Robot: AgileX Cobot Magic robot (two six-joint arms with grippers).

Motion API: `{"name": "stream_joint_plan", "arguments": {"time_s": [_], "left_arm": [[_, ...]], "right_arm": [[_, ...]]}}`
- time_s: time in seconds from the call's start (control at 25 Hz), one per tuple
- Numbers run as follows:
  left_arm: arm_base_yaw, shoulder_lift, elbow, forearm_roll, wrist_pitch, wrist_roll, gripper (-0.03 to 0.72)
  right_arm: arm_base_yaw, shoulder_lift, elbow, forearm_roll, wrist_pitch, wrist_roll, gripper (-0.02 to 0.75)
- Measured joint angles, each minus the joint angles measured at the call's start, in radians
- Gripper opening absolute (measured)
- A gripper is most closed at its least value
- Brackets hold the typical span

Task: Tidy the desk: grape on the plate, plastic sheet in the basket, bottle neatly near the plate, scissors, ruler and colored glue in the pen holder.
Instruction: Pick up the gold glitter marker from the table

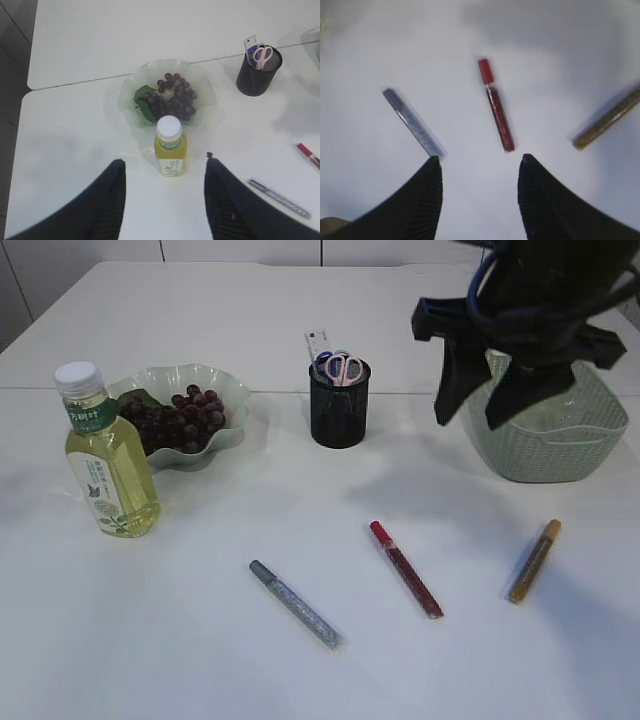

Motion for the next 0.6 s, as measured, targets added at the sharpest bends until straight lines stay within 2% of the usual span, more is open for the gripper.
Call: {"name": "stream_joint_plan", "arguments": {"time_s": [0.32, 0.44, 0.6], "left_arm": [[0.0, 0.0, 0.0, -0.004, 0.0, 0.002, 0.371], [0.0, 0.0, 0.0, -0.008, 0.0, 0.004, 0.371], [0.0, 0.0, 0.0, -0.01, 0.0, 0.01, 0.371]], "right_arm": [[0.0, -0.048, 0.259, -0.173, -0.002, 0.266, 0.375], [-0.002, -0.025, 0.277, -0.257, -0.004, 0.382, 0.369], [-0.039, 0.025, 0.277, -0.254, -0.011, 0.447, 0.368]]}}
